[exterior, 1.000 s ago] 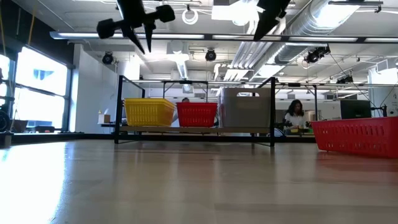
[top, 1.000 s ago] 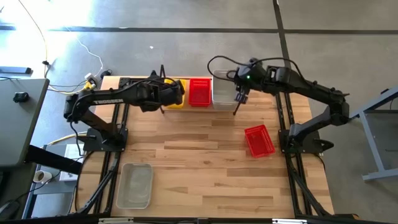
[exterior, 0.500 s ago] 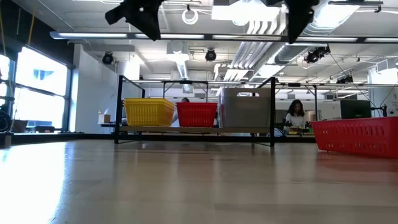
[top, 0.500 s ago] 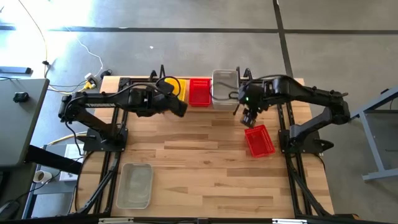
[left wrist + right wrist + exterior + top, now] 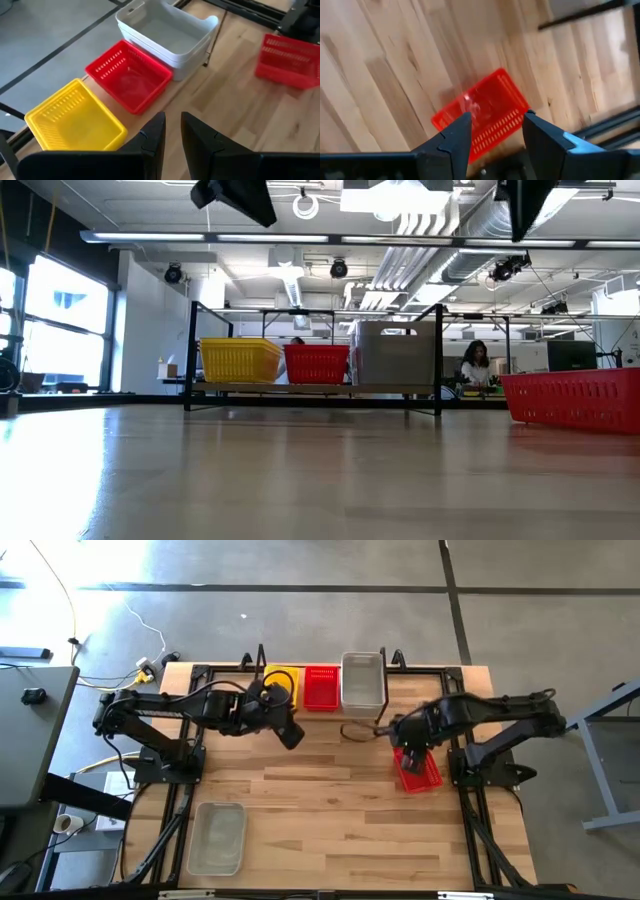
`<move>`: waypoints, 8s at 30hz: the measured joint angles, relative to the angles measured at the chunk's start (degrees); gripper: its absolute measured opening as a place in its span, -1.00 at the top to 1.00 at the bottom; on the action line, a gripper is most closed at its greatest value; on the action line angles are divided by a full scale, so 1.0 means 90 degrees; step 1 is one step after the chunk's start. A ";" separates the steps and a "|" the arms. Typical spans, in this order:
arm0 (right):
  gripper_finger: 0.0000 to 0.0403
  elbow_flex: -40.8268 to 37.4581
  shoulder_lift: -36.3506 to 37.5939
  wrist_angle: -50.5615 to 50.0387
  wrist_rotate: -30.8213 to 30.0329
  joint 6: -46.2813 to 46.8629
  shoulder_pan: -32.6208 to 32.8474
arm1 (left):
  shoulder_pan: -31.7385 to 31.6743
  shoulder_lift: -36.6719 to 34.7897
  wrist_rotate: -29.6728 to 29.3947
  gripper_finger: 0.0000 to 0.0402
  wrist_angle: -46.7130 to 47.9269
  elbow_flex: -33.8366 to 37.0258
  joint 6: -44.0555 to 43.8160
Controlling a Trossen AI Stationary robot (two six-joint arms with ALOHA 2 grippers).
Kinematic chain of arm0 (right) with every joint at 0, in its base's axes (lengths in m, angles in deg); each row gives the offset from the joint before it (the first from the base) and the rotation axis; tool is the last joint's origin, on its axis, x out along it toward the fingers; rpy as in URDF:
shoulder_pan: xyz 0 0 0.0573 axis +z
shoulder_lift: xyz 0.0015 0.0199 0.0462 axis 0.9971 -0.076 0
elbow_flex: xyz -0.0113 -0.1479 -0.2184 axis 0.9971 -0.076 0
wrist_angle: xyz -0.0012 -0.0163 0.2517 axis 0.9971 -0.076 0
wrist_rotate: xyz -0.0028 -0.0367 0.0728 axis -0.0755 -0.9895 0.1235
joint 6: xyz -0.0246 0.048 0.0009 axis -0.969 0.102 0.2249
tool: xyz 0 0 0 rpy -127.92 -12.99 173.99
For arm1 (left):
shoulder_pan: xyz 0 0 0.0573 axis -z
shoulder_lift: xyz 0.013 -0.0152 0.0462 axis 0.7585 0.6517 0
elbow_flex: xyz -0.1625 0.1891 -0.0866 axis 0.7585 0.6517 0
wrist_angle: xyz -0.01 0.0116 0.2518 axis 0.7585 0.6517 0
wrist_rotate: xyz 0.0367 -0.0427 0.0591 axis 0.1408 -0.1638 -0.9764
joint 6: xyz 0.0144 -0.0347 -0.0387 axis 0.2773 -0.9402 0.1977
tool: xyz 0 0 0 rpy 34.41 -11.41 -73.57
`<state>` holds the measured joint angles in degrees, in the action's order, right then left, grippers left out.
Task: Stack baskets on shelf by color
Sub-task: Stack the red basket on top of the red baskets on the shelf, then stack the white bin on top of the white bins on the shelf
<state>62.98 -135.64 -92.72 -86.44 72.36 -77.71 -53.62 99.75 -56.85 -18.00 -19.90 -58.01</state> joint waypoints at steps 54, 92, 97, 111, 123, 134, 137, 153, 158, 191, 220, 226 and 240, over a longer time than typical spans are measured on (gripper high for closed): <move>0.93 -0.5200 0.1209 0.3914 0.1274 0.0031 0.1662 | 0.0077 0.0007 0.1179 0.76 0.0049 0.0000 0.0379; 1.00 0.1745 -0.2826 0.3134 0.0481 -0.1579 -0.0222 | 0.0075 0.0007 0.0315 0.76 0.3207 0.0002 0.1227; 1.00 0.2731 -0.3411 0.2781 0.0049 -0.2362 -0.0741 | 0.0055 0.0007 0.0222 0.76 0.3418 0.0002 0.1144; 1.00 0.3189 -0.4065 0.2949 -0.0440 -0.4505 -0.2159 | -0.0296 0.0007 0.0222 0.76 0.3411 0.0002 0.0801; 1.00 0.3189 -0.4474 0.2974 -0.0417 -0.4853 -0.2661 | -0.0824 0.0007 0.0254 0.76 0.3361 0.0002 0.0636; 1.00 0.3143 -0.4690 0.2946 -0.0129 -0.4748 -0.2687 | -0.0945 0.0007 0.0275 0.76 0.3356 0.0002 0.0634; 1.00 0.3143 -0.4825 0.2839 -0.0202 -0.4746 -0.2687 | -0.0945 0.0007 0.0298 0.76 0.3358 0.0002 0.0634; 0.85 0.3141 -0.4923 0.2851 -0.0160 -0.4693 -0.2687 | -0.0943 0.0007 0.0334 0.76 0.3356 0.0002 0.0634; 0.52 0.3143 -0.4912 0.2832 -0.0204 -0.4407 -0.2673 | -0.0938 0.0007 0.0437 0.76 0.3356 0.0002 0.0570; 0.30 0.3145 -0.4272 0.4960 0.1640 -0.0286 -0.0571 | 0.1176 -0.1686 0.1182 0.76 0.3434 0.0002 -0.0586; 0.30 0.3145 -0.4440 0.7280 0.0542 0.1843 0.0870 | 0.2408 -0.2547 0.0095 0.76 0.4524 0.0007 -0.3388; 0.30 0.3145 -0.4466 0.7753 -0.0005 0.2182 0.0959 | 0.2408 -0.2766 -0.0503 0.76 0.4529 0.0007 -0.3161; 0.30 0.3145 -0.4577 0.8229 -0.0355 0.1967 0.0852 | 0.2401 -0.2875 0.1079 0.76 0.4529 0.0007 -0.2160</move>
<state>91.29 -176.83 -18.66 -89.63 90.07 -70.04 -32.01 73.87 -47.14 22.77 -19.83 -77.44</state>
